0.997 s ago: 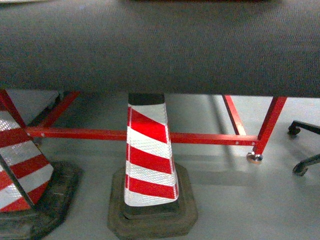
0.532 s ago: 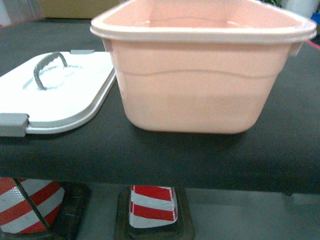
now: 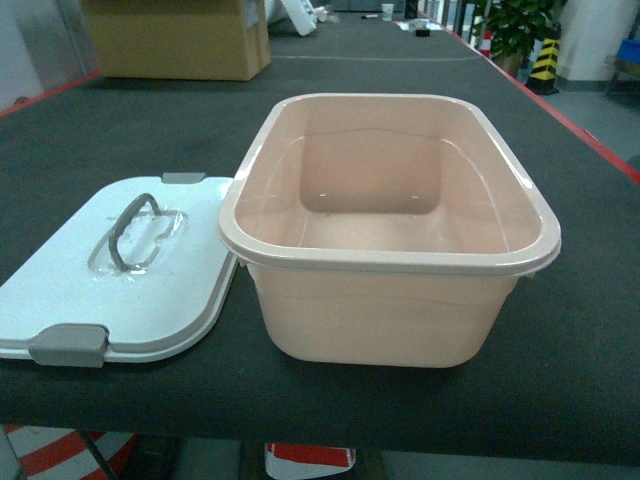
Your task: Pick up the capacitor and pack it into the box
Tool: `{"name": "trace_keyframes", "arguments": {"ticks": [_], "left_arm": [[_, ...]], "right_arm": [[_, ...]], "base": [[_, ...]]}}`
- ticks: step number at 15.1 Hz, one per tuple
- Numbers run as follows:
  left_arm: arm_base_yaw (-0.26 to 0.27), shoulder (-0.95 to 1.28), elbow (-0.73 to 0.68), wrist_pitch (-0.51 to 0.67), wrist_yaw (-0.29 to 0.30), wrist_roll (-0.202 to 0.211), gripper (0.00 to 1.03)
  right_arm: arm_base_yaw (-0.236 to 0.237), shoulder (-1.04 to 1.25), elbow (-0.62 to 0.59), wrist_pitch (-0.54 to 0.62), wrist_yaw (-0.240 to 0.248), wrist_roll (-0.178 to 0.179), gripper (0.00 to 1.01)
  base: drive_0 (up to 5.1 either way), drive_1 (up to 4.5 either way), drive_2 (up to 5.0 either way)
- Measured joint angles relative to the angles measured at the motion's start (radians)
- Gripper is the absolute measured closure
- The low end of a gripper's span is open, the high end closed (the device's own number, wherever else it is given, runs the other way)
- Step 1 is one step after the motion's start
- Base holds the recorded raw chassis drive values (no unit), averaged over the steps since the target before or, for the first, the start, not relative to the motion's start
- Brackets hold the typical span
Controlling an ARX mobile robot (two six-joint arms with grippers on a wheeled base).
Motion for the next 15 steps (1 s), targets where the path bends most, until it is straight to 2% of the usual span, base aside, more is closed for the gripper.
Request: {"name": "trace_keyframes", "arguments": {"ticks": [10, 11, 12, 13, 14, 15], "left_arm": [[0.0, 0.0, 0.0, 0.0, 0.003, 0.0, 0.59], [-0.005, 0.001, 0.0, 0.006, -0.011, 0.0, 0.59], [-0.079, 0.044, 0.0, 0.105, -0.137, 0.001, 0.59], [-0.169, 0.147, 0.0, 0.232, -0.217, 0.001, 0.59], [-0.245, 0.306, 0.002, 0.381, -0.277, 0.003, 0.59], [-0.295, 0.46, 0.016, 0.526, -0.298, 0.006, 0.59]], "right_arm": [[0.0, 0.0, 0.0, 0.002, 0.0, 0.0, 0.03], [0.0, 0.0, 0.0, 0.002, 0.0, 0.0, 0.03], [0.0, 0.0, 0.0, 0.002, 0.001, 0.0, 0.03], [0.0, 0.0, 0.0, 0.002, 0.0, 0.0, 0.03], [0.0, 0.0, 0.0, 0.002, 0.0, 0.0, 0.03], [0.0, 0.0, 0.0, 0.002, 0.0, 0.0, 0.03]], "base": [[0.0, 0.0, 0.0], [0.0, 0.0, 0.0], [0.0, 0.0, 0.0], [0.0, 0.0, 0.0], [0.0, 0.0, 0.0], [0.0, 0.0, 0.0]]}}
